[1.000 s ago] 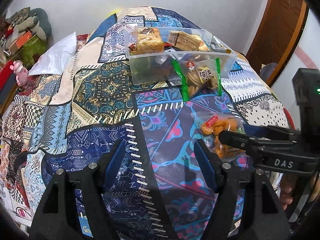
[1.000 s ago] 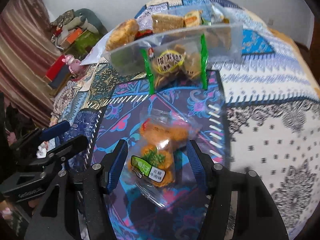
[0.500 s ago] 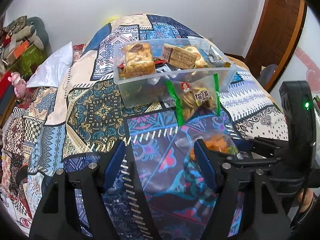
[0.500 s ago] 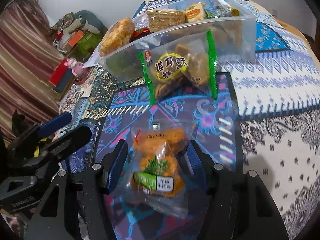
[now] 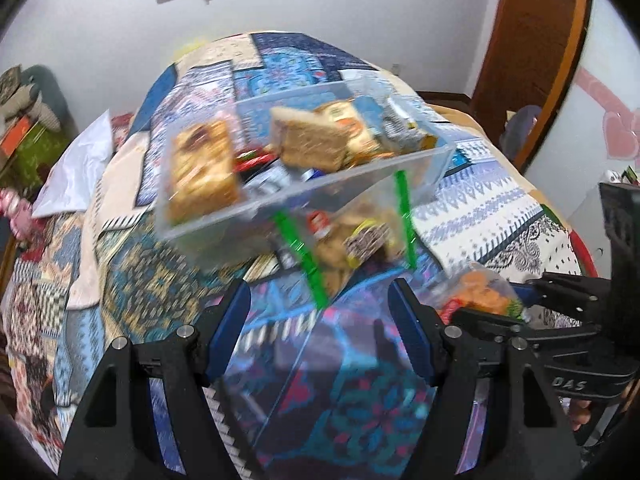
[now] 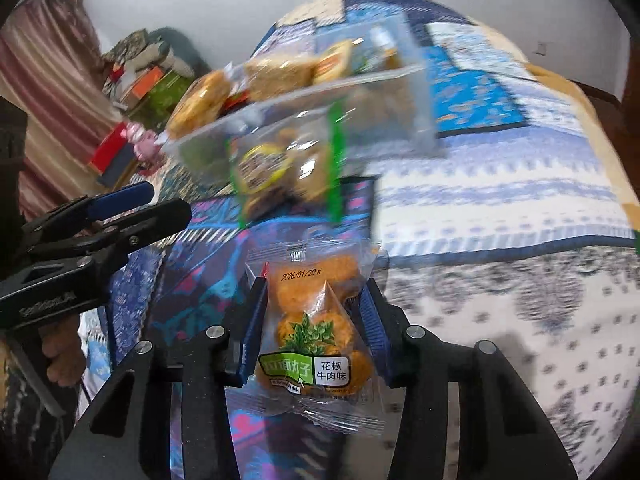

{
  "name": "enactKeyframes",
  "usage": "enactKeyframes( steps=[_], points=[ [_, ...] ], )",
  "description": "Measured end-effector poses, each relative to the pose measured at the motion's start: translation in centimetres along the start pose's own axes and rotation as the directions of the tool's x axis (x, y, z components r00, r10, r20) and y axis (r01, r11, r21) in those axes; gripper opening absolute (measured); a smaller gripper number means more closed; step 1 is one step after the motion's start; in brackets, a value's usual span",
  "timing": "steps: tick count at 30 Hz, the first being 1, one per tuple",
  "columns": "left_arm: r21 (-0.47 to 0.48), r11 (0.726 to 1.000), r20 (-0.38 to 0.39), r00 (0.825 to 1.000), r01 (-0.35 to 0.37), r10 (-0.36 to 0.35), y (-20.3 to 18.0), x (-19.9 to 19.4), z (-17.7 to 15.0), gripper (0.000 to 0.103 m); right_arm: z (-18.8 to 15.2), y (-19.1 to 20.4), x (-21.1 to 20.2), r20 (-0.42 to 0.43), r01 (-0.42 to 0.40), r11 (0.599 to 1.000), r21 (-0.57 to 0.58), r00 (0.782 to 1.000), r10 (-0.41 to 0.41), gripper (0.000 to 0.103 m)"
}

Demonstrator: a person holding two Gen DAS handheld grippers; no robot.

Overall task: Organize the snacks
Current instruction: 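Grasp the orange meat-floss bag with the right gripper while the left grasps the green-clipped biscuit bag, then lower the meat-floss bag and biscuit bag into the clear box, opening both grippers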

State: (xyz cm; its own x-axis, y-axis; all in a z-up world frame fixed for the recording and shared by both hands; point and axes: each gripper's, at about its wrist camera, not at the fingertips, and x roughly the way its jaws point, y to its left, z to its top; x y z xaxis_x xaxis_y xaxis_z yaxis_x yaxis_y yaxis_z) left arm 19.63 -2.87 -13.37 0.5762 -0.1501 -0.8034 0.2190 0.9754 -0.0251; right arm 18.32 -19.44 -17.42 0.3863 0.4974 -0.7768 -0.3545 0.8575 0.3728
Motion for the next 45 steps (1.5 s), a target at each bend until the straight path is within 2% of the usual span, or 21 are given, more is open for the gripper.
enactKeyframes(
  steps=[6, 8, 12, 15, 18, 22, 25, 29, 35, 39, 42, 44, 45],
  points=[
    [0.085, 0.996, -0.012, 1.0, 0.012, -0.011, -2.3, 2.6, 2.7, 0.072, 0.4, -2.4, -1.8, 0.05, 0.05, 0.999, 0.022, 0.997, -0.051, 0.042],
    [0.114, 0.993, -0.009, 1.0, 0.017, -0.016, -2.7, 3.2, 3.2, 0.072, 0.4, -3.1, -2.0, 0.055, 0.047, 0.998, 0.035, 0.997, -0.049, 0.042],
    [0.166, 0.986, -0.031, 0.999, 0.03, -0.025, -3.4, 5.0, 3.8, 0.081, 0.3, -4.0, -1.8, 0.05, 0.041, 0.998, 0.056, 0.998, -0.044, 0.042],
    [0.182, 0.983, -0.051, 0.998, 0.033, -0.025, -3.2, 5.7, 3.4, 0.081, 0.3, -4.2, -1.5, 0.043, 0.032, 0.998, 0.062, 0.998, -0.035, 0.042],
    [0.161, 0.985, -0.096, 0.994, 0.066, -0.051, -2.7, 6.1, 2.7, 0.083, 0.3, -4.5, -1.4, 0.036, 0.024, 0.998, 0.063, 0.999, -0.026, 0.042],
    [0.117, 0.987, -0.116, 0.989, 0.106, -0.093, -2.1, 5.4, 1.8, 0.084, 0.3, -4.5, -1.2, 0.034, 0.016, 0.998, 0.06, 0.999, -0.018, 0.042],
    [0.054, 0.984, -0.201, 0.967, 0.171, -0.157, -1.8, 5.7, 0.7, 0.084, 0.2, -4.2, -1.2, 0.035, 0.027, 0.998, 0.051, 0.999, -0.029, 0.043],
    [0.062, 0.988, -0.175, 0.976, 0.142, -0.13, -1.9, 4.8, -0.2, 0.084, 0.2, -4.2, -1.2, 0.026, 0.025, 0.998, 0.051, 0.999, -0.026, 0.045],
    [0.041, 0.994, -0.093, 0.991, 0.102, -0.097, -1.1, 4.1, 1.4, 0.084, 0.2, -4.2, -1.7, 0.024, 0.05, 0.998, 0.041, 0.998, -0.051, 0.048],
    [0.038, 0.991, -0.134, 0.984, 0.127, -0.121, -1.2, 6.4, 1.9, 0.084, -0.1, -4.2, -2.1, 0.032, 0.055, 0.998, 0.043, 0.998, -0.057, 0.054],
    [0.023, 0.991, -0.159, 0.979, 0.134, -0.129, -1.6, 8.0, 1.5, 0.083, -0.4, -3.8, -2.0, 0.018, 0.055, 0.998, 0.033, 0.998, -0.055, 0.054],
    [0.015, 0.99, -0.163, 0.977, 0.143, -0.138, -1.7, 8.3, 1.0, 0.077, -0.8, -3.6, -1.6, 0.005, 0.063, 0.998, 0.017, 0.998, -0.063, 0.056],
    [0.025, 0.991, -0.148, 0.981, 0.128, -0.123, -1.9, 8.2, 0.8, 0.072, -0.9, -3.6, -1.5, 0.003, 0.063, 0.998, 0.016, 0.998, -0.063, 0.056]
  ],
)
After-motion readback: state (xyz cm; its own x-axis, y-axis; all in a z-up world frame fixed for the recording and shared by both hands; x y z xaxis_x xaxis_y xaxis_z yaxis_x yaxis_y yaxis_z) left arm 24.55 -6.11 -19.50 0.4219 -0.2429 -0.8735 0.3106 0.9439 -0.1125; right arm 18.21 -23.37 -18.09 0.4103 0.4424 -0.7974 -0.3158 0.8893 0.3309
